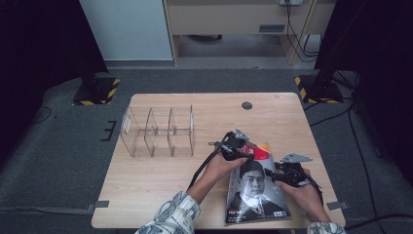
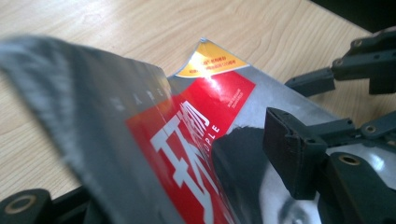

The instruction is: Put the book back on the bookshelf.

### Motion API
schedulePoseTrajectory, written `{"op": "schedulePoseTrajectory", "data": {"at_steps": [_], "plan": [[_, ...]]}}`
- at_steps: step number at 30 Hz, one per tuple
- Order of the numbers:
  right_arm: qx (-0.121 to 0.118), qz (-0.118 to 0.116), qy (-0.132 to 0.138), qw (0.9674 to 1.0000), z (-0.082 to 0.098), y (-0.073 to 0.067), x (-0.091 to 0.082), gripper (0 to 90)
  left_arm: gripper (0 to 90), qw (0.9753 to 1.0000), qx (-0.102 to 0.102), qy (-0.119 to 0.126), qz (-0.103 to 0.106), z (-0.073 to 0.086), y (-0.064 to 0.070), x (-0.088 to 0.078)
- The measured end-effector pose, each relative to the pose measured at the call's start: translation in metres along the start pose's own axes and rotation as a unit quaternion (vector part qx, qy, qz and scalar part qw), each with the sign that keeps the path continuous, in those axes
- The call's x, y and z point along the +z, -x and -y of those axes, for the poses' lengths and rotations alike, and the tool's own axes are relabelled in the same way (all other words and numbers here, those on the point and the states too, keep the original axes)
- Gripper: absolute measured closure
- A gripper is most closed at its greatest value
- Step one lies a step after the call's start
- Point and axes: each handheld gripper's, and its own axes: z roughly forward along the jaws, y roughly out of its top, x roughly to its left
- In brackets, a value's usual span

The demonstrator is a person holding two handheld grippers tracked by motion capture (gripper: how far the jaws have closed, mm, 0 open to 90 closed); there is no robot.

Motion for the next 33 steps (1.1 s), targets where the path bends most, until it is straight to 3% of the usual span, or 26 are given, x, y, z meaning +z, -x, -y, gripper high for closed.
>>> {"op": "schedulePoseTrajectory", "data": {"at_steps": [6,9,15,19,22,33], "plan": [[-0.001,-0.003,-0.001,1.0000,0.000,0.000,0.000,48.4,46.8,0.9999,-0.007,-0.007,0.005,-0.001,-0.002,0.004],[-0.001,-0.003,0.002,1.0000,0.001,0.000,0.000,48.6,54.2,0.9999,-0.006,-0.012,0.002,-0.001,-0.001,0.004],[0.001,-0.003,0.003,1.0000,0.001,0.000,0.000,49.2,58.9,0.9999,-0.004,-0.010,-0.003,-0.001,0.000,0.002],[-0.004,-0.004,0.003,1.0000,0.001,-0.001,0.000,49.3,67.7,0.9999,-0.011,0.003,0.009,-0.002,-0.001,-0.003],[-0.005,-0.004,0.006,1.0000,0.001,-0.002,0.001,49.3,70.0,1.0000,-0.002,0.000,0.005,-0.002,-0.001,-0.003],[-0.009,-0.004,0.006,0.9999,0.000,-0.002,0.003,48.4,79.1,0.9999,-0.007,-0.007,-0.004,-0.003,-0.003,-0.007]]}}
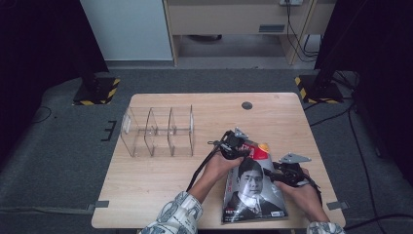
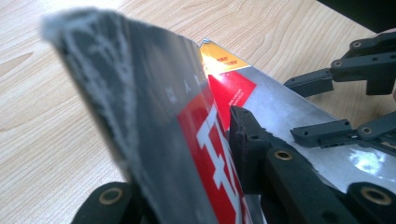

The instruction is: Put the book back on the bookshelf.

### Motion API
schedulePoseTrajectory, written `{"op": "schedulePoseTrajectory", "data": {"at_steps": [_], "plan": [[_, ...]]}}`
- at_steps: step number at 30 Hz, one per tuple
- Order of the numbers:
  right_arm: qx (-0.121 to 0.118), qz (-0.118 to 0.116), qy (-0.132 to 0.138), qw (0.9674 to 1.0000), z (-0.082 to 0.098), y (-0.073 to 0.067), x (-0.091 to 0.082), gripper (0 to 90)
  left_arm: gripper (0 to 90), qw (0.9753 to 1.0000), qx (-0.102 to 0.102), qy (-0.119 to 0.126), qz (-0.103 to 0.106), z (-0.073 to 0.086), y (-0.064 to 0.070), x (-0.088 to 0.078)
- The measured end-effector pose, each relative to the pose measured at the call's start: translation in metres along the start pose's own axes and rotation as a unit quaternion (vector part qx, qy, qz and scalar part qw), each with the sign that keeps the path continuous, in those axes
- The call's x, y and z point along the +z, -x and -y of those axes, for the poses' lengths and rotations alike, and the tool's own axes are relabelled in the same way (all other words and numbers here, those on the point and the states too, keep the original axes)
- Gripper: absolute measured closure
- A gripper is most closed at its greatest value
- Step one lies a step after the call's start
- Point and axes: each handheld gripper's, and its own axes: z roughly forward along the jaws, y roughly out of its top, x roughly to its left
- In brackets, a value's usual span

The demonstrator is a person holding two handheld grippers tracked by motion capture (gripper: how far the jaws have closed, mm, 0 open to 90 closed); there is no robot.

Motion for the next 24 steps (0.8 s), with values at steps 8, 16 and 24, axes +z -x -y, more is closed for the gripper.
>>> {"op": "schedulePoseTrajectory", "data": {"at_steps": [8,16,24], "plan": [[0.004,0.001,0.000,1.0000,-0.001,0.001,0.001,47.3,81.8,1.0000,-0.007,0.004,0.002,0.001,-0.004,0.000],[0.017,0.005,-0.004,0.9998,-0.002,0.002,0.000,42.7,82.9,0.9997,-0.014,0.016,0.013,-0.002,-0.006,-0.003],[0.039,0.022,0.027,0.9986,-0.004,0.011,-0.012,41.8,83.8,0.9990,-0.019,0.035,0.019,-0.005,-0.004,-0.011]]}}
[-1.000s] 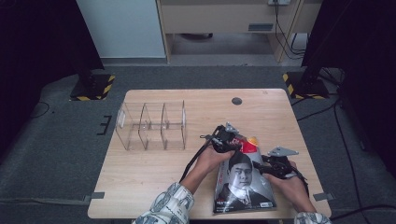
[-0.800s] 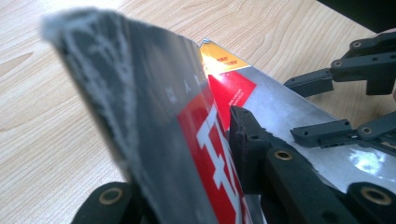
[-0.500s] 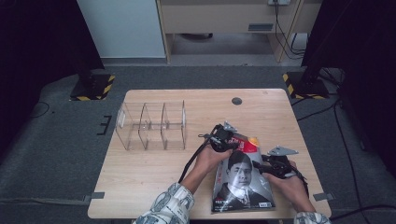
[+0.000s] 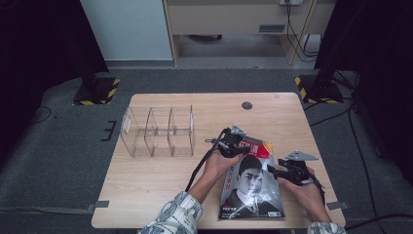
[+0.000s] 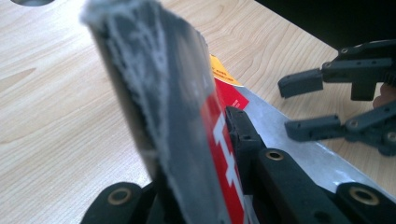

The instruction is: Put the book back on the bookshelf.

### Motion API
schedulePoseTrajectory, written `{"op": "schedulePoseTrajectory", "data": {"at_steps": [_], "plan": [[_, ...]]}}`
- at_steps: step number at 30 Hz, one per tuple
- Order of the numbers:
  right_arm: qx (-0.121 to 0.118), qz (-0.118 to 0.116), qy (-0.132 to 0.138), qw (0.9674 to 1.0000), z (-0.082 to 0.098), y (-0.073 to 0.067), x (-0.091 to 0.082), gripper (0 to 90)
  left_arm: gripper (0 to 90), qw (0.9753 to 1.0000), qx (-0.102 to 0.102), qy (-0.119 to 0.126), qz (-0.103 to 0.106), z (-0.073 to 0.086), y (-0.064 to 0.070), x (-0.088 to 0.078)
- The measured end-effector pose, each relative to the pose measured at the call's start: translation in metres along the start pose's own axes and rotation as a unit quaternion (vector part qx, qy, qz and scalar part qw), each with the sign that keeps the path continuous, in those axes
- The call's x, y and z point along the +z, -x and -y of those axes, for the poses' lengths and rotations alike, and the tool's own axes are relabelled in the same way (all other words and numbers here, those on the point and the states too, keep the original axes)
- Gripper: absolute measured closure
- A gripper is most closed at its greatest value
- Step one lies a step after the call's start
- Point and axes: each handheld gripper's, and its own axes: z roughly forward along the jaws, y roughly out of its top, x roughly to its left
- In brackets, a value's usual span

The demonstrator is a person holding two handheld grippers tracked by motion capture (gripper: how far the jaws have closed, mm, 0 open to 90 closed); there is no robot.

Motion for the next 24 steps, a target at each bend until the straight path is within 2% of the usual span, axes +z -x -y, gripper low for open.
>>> {"op": "schedulePoseTrajectory", "data": {"at_steps": [1,3,4,6,7,8,10,11,16,20,24], "plan": [[0.005,0.004,0.004,1.0000,0.000,0.001,-0.001,41.6,83.8,1.0000,-0.001,0.000,-0.001,-0.001,-0.001,-0.001],[0.012,0.031,0.010,0.9994,0.000,0.007,-0.005,39.6,84.1,1.0000,-0.001,0.004,-0.004,-0.003,-0.002,-0.005],[0.012,0.031,0.010,0.9994,0.000,0.007,-0.005,39.6,84.2,1.0000,-0.001,0.004,-0.004,-0.003,-0.002,-0.005],[0.020,0.048,0.010,0.9986,0.000,0.011,-0.007,38.6,84.2,0.9999,0.000,0.009,-0.007,-0.004,-0.002,-0.007],[0.024,0.063,0.006,0.9977,0.001,0.013,-0.008,36.5,84.4,0.9999,0.001,0.010,-0.007,-0.005,-0.003,-0.010],[0.024,0.063,0.006,0.9977,0.001,0.013,-0.008,36.5,84.5,0.9999,0.001,0.010,-0.007,-0.005,-0.003,-0.010],[0.028,0.079,-0.007,0.9964,0.003,0.015,-0.007,34.2,84.6,0.9999,0.002,0.011,-0.006,-0.007,-0.004,-0.012],[0.034,0.088,-0.016,0.9954,0.004,0.017,-0.005,33.6,85.0,0.9998,-0.004,0.018,0.001,-0.008,-0.005,-0.013],[0.033,0.089,-0.027,0.9952,0.005,0.017,-0.003,32.3,85.3,0.9998,-0.010,0.018,0.004,-0.009,-0.007,-0.012],[0.027,0.090,-0.034,0.9950,0.006,0.016,-0.002,32.2,85.7,0.9998,-0.001,0.022,0.001,-0.015,-0.003,-0.018],[0.030,0.094,-0.038,0.9944,0.008,0.018,-0.001,32.0,86.1,0.9994,0.010,0.032,0.000,-0.024,0.000,-0.028]]}}
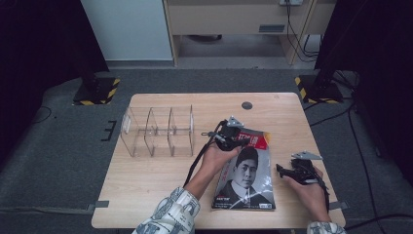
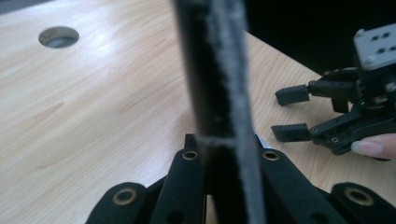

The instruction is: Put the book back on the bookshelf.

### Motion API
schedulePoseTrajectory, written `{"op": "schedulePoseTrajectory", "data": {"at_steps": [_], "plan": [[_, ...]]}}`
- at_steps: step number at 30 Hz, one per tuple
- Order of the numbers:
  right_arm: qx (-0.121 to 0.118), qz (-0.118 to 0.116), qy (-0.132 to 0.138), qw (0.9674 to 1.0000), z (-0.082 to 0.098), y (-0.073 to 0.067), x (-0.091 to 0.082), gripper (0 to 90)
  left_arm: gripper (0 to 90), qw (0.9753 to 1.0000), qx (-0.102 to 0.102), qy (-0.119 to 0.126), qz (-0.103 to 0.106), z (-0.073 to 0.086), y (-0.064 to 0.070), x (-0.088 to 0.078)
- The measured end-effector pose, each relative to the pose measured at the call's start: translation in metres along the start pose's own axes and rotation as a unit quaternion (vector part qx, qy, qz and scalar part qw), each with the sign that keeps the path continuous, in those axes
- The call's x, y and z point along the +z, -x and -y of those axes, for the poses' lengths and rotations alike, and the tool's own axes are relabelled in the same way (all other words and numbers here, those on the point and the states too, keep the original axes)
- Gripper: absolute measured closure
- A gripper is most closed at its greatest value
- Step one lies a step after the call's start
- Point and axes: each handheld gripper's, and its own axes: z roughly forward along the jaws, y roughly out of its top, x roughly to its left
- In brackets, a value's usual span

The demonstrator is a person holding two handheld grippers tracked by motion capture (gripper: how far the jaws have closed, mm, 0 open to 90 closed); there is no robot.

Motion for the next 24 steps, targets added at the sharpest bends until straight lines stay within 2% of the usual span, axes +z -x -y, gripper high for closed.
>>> {"op": "schedulePoseTrajectory", "data": {"at_steps": [8,14,15,24], "plan": [[-0.005,0.005,0.002,1.0000,0.001,-0.001,0.001,29.7,86.3,0.9999,0.001,0.017,-0.001,-0.009,-0.001,-0.010],[-0.011,0.002,0.003,0.9999,0.001,-0.003,0.002,24.6,86.5,0.9994,-0.014,0.027,0.016,-0.012,-0.002,-0.013],[-0.019,0.004,0.003,0.9998,0.002,-0.004,0.003,23.3,86.5,0.9994,-0.013,0.027,0.015,-0.013,-0.002,-0.015],[-0.020,0.001,0.012,0.9997,0.004,-0.006,0.004,20.1,86.6,0.9993,-0.002,0.037,0.010,-0.020,0.002,-0.025]]}}
